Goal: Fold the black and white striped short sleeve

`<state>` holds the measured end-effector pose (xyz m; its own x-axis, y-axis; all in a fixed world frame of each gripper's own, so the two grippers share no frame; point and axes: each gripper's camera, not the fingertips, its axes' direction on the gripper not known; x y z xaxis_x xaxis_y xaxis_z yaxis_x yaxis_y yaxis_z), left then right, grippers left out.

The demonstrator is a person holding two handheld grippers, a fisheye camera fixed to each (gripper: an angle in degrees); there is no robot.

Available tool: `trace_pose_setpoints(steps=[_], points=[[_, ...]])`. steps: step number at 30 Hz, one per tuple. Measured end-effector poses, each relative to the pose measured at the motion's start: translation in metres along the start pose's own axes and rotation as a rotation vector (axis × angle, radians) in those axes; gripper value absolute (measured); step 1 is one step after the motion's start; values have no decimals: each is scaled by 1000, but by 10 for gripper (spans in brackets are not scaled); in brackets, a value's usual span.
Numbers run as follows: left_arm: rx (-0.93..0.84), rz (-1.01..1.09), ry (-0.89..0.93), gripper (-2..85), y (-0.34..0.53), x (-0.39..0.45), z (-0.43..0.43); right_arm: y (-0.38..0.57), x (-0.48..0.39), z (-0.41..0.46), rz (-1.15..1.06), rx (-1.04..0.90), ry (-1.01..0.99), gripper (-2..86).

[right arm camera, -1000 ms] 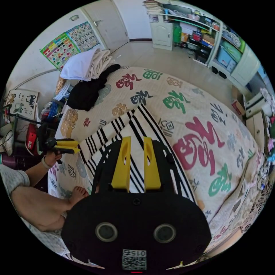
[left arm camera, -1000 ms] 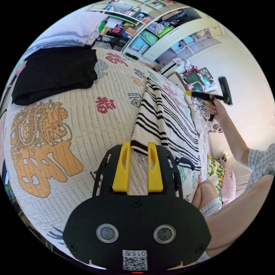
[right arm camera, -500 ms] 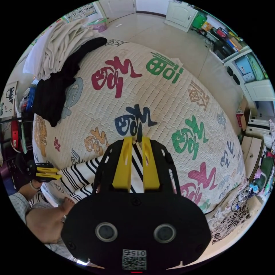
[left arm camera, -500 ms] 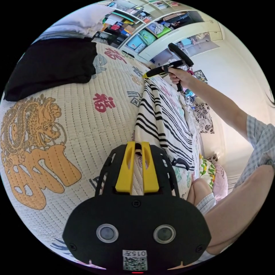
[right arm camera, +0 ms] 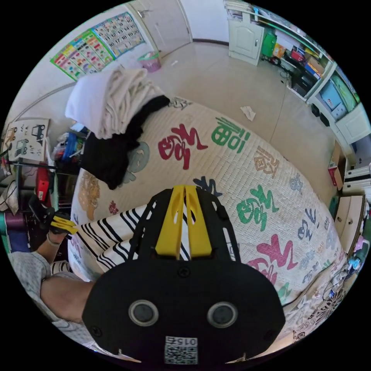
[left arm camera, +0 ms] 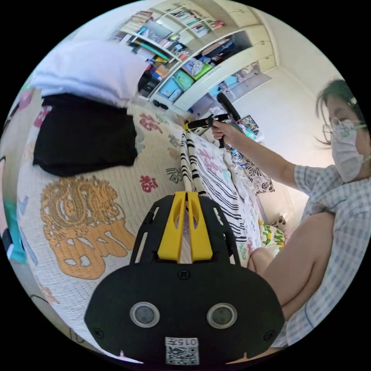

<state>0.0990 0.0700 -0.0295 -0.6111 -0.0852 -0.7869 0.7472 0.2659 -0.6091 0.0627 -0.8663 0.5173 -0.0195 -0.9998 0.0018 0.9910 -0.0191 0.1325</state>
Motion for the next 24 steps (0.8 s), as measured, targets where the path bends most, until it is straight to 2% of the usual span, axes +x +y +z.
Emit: trace_pose_setpoints(steps=[3,9,13,19,21,24], points=[[-18,151,25,-8,-1,40,-1,43,11,-32,5,99,-52,-10],[-136,381,194,-7,4,129,51,181,65,-84,134,259,-176,-10],[-265,497,348,-7,13,181,118,290,103,-99,249,337,-208,-10],[-459,614,503,-7,45,260,241,426,148,-87,405,344,-166,-10],[-515,681,511,-6,60,288,282,460,164,-78,455,347,-169,-10],[-592,823,424,-5,81,327,338,509,187,-60,517,337,-171,-10]])
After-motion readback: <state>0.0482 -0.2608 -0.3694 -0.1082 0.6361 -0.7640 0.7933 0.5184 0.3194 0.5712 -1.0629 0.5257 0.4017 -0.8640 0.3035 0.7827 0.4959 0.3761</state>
